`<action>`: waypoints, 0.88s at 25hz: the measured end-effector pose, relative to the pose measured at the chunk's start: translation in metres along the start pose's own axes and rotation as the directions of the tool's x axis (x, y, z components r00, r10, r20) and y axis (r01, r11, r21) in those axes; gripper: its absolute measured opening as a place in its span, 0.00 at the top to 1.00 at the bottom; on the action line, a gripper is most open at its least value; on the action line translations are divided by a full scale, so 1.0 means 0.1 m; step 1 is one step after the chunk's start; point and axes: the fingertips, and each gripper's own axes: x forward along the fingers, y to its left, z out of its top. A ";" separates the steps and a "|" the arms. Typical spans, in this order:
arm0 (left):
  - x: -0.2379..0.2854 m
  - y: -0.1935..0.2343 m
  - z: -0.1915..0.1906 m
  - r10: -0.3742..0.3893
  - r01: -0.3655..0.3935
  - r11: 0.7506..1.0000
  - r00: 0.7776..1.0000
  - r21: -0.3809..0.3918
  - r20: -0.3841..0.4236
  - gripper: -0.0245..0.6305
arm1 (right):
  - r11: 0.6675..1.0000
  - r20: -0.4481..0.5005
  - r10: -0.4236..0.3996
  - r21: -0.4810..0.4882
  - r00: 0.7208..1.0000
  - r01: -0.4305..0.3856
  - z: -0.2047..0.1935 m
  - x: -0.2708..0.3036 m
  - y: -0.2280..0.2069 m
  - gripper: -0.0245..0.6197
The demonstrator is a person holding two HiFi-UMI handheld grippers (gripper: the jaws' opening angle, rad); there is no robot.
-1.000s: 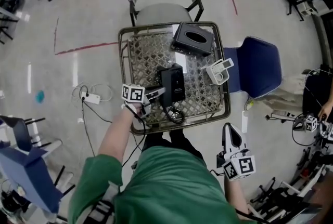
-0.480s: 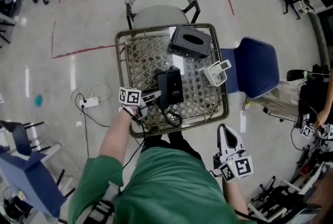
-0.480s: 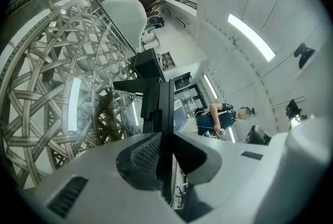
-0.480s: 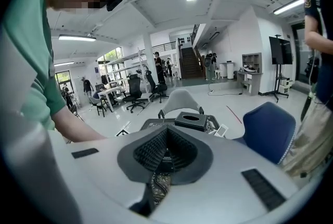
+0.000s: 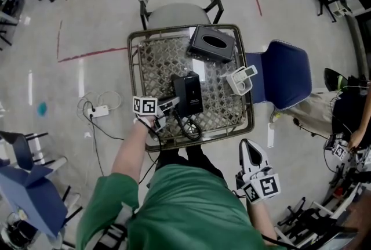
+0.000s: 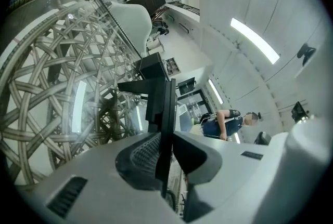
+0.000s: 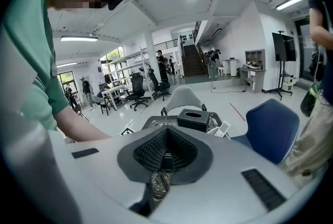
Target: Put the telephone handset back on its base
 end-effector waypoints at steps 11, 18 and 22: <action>0.00 0.12 0.03 0.221 -0.221 0.973 0.975 0.060 0.015 0.76 | 0.999 0.029 0.033 0.005 0.999 -0.033 -0.01 0.02 -0.14 0.94; -0.41 -0.31 0.27 0.260 -0.277 0.953 0.956 0.123 0.137 0.76 | 0.999 0.099 0.040 0.004 0.994 -0.041 0.17 0.00 -0.31 0.94; -0.69 -0.88 0.48 0.280 -0.330 0.906 0.937 0.265 0.210 0.76 | 0.999 0.157 0.035 0.017 0.987 -0.038 0.34 -0.04 -0.47 0.94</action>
